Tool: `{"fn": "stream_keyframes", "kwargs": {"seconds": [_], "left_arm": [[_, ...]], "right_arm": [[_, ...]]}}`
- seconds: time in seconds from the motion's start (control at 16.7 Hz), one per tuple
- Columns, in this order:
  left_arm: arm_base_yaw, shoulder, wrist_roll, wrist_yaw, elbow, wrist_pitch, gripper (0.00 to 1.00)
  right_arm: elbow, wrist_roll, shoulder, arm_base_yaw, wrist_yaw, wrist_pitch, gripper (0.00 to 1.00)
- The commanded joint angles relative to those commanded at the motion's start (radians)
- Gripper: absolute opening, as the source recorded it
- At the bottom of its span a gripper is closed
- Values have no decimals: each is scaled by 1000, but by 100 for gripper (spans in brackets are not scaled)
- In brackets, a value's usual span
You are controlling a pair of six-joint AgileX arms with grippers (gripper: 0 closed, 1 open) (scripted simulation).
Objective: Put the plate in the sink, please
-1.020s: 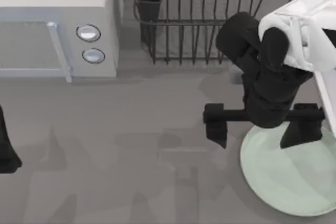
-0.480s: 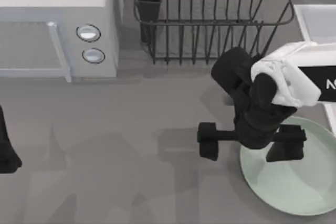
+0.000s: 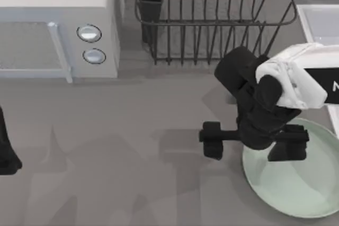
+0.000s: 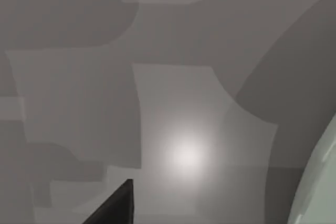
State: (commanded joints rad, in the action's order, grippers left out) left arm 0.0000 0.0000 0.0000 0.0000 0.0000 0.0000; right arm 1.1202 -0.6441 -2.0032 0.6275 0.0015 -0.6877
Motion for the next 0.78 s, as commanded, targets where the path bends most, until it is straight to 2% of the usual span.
{"fn": "stream_keyframes", "kwargs": {"seconds": [0.6,0.78], "left_arm": [[0,0,0,0,0,0,100],[0,0,0,0,0,0,100]], "right_arm": [[0,0,0,0,0,0,2],[0,0,0,0,0,0,0]]}}
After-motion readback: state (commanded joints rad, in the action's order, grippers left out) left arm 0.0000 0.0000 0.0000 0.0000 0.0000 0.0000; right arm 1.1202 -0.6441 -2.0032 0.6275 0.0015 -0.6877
